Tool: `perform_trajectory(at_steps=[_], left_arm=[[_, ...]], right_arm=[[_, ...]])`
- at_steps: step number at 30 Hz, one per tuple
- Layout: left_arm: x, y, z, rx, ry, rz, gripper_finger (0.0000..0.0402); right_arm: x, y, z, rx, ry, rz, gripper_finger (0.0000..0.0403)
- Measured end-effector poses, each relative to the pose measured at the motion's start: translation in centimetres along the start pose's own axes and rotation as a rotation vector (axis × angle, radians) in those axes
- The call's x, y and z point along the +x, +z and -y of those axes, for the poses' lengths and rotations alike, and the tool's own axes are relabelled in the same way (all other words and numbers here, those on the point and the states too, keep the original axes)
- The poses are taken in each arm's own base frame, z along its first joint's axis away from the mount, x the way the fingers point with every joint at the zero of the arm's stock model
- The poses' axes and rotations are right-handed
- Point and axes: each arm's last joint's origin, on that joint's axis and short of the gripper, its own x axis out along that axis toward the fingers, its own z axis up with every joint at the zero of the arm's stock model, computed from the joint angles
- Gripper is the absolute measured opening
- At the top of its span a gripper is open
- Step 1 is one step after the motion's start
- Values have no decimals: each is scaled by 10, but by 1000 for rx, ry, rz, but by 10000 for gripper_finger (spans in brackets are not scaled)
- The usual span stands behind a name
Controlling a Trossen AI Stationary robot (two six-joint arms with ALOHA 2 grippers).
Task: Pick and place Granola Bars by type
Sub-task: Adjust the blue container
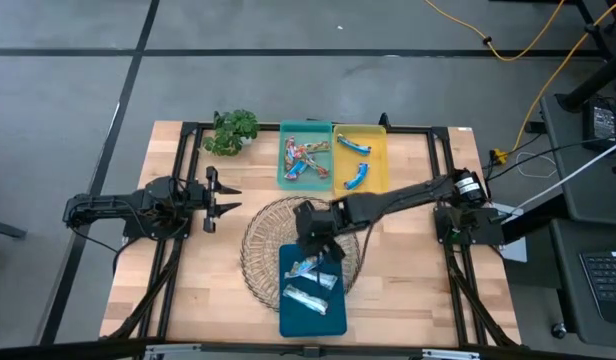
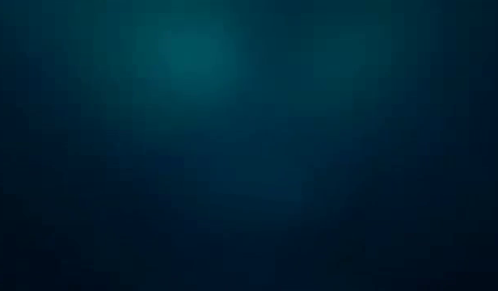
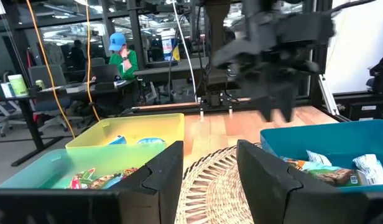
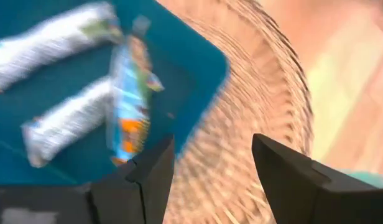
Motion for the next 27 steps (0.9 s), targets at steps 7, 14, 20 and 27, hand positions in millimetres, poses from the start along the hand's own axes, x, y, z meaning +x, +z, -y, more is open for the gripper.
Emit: perform_trajectory(at_steps=[7,14,20,27], left_arm=[[0,0,0,0,0,0,143],[0,0,0,0,0,0,143],[0,0,0,0,0,0,143],[0,0,0,0,0,0,143]], right_arm=[[10,-37,40,114,-31,-76,218],[30,-71,52,239,27,-69,218],[40,-71,35,216,79,-59,218],[48,-59,14,188,147,30,218]])
